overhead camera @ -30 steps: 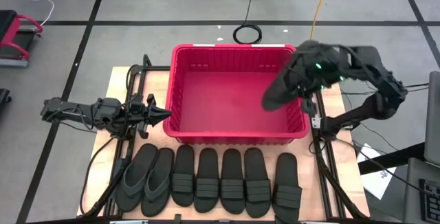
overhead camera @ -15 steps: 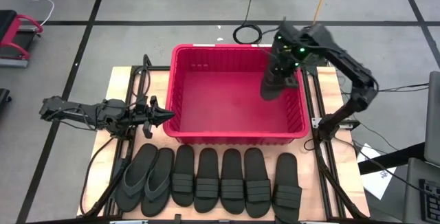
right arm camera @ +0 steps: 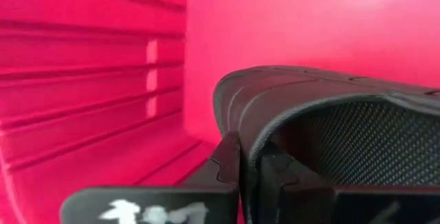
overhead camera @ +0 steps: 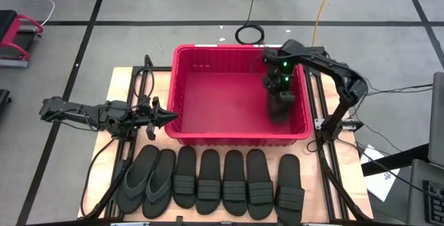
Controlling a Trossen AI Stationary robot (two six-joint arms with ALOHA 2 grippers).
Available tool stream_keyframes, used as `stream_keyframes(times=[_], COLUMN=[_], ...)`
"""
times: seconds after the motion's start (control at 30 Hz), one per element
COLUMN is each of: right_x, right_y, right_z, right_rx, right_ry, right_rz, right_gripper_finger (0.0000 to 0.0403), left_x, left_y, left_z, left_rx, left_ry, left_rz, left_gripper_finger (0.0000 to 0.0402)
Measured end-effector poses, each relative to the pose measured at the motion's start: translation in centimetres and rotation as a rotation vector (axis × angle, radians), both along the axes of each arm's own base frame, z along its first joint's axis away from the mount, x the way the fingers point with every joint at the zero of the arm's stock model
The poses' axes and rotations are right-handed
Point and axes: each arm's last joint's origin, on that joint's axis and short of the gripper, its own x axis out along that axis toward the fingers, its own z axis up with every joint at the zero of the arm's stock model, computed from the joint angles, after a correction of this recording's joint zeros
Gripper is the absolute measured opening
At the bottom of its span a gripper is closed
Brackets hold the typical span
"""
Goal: Pick and place slides into bin
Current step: Put the black slipper into the red organizer bin
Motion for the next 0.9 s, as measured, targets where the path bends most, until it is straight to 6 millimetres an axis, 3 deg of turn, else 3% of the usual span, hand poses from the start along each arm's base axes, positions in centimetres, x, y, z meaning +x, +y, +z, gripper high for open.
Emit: stream_keyframes(times=[0.2, 0.63, 0.9], right_x=[-0.1, -0.3, -0.9], right_y=[0.0, -1.9, -2.6], right_z=[-2.6, -5.4, -6.5], right_rx=[0.063, 0.06, 0.005], right_ry=[0.083, 0.116, 0.063], right_rz=[-0.029, -0.157, -0.088], right_gripper_finger=[0.0004, 0.0004, 0.0004], left_x=[0.0, 0.0, 0.0], left_y=[0.0, 0.0, 0.0], left_z=[0.0, -0.3, -0.3], left_rx=[0.025, 0.035, 0.035], left_ry=[0.006, 0.029, 0.028], left_rz=[0.0, 0.008, 0.007], left_gripper_finger=[0.0026, 0.0026, 0.0026])
